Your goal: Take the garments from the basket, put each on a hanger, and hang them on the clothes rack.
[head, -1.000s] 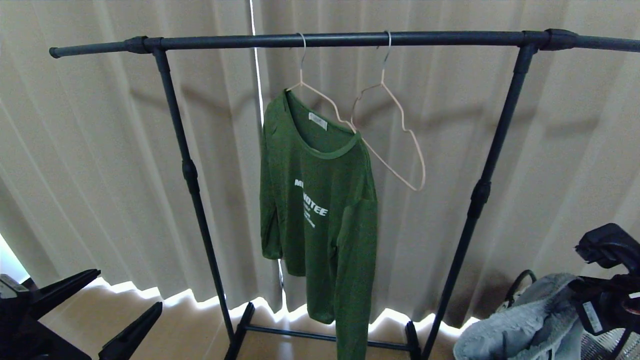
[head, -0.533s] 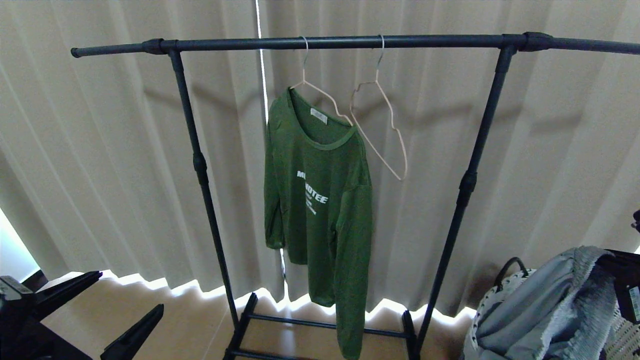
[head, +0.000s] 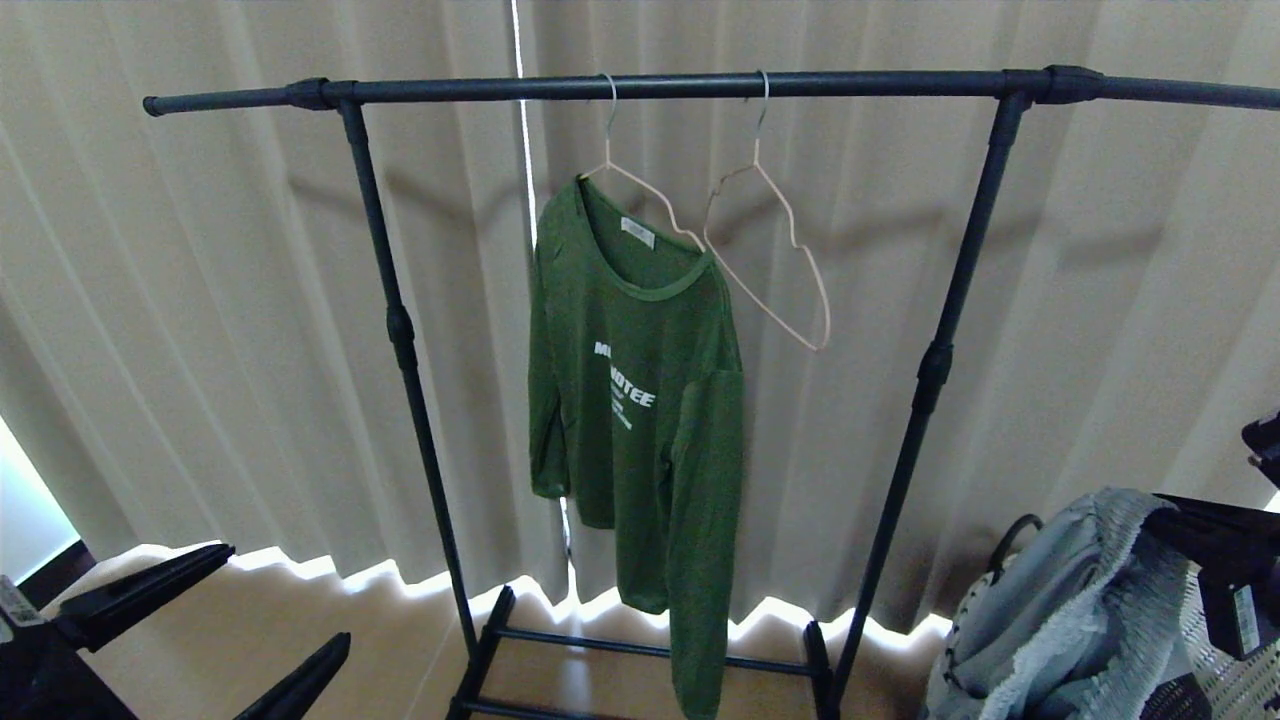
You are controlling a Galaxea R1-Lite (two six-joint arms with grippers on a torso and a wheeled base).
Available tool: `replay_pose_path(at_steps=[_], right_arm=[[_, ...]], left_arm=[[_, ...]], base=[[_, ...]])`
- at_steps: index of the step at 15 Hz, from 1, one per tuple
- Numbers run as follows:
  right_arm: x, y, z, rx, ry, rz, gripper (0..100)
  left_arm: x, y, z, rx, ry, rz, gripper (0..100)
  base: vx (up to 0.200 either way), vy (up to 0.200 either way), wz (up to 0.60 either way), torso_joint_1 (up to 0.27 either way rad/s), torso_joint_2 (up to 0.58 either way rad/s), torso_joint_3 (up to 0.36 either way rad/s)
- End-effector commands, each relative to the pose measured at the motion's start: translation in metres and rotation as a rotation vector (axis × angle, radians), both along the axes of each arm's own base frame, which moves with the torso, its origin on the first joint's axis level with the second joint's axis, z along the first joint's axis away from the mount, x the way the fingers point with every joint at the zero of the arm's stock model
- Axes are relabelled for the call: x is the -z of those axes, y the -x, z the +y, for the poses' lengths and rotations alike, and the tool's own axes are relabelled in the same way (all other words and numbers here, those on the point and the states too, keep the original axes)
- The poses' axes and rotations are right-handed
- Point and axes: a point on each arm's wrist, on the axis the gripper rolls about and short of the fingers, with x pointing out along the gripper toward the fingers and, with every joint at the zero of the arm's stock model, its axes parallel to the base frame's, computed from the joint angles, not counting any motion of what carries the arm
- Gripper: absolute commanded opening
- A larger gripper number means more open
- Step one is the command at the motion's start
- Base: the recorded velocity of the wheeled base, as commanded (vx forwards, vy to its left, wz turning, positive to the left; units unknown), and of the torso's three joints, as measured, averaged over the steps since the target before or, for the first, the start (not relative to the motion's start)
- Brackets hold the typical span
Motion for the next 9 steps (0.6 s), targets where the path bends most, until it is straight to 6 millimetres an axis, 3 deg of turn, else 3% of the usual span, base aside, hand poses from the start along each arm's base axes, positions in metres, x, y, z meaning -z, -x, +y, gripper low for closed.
replay_pose_path(at_steps=[1,3,6,7,8,9], right_arm=[[-0.002,-0.001,0.006,-0.072,-0.015,-0.002,0],[-0.008,-0.004,0.013,-0.139,-0.046,-0.009,0],[-0.037,-0.016,0.035,-0.247,-0.207,-0.04,0],[-0.039,-0.018,0.039,-0.263,-0.224,-0.038,0],[-0.046,-0.02,0.048,-0.305,-0.241,-0.046,0],[-0.049,-0.02,0.051,-0.323,-0.245,-0.05,0]], left_arm=[[-0.007,-0.005,-0.011,0.081,0.004,-0.003,100],[-0.021,-0.021,-0.03,0.153,0.007,0.001,100],[-0.04,-0.051,-0.084,0.309,0.033,0.043,100],[-0.041,-0.054,-0.096,0.34,0.05,0.064,100],[-0.04,-0.064,-0.123,0.382,0.088,0.125,100],[-0.039,-0.068,-0.132,0.392,0.1,0.149,100]], base=[[0.0,0.0,0.0,0.0,0.0,0.0],[0.0,0.0,0.0,0.0,0.0,0.0],[0.0,0.0,0.0,0.0,0.0,0.0],[0.0,0.0,0.0,0.0,0.0,0.0],[0.0,0.0,0.0,0.0,0.0,0.0],[0.0,0.0,0.0,0.0,0.0,0.0]])
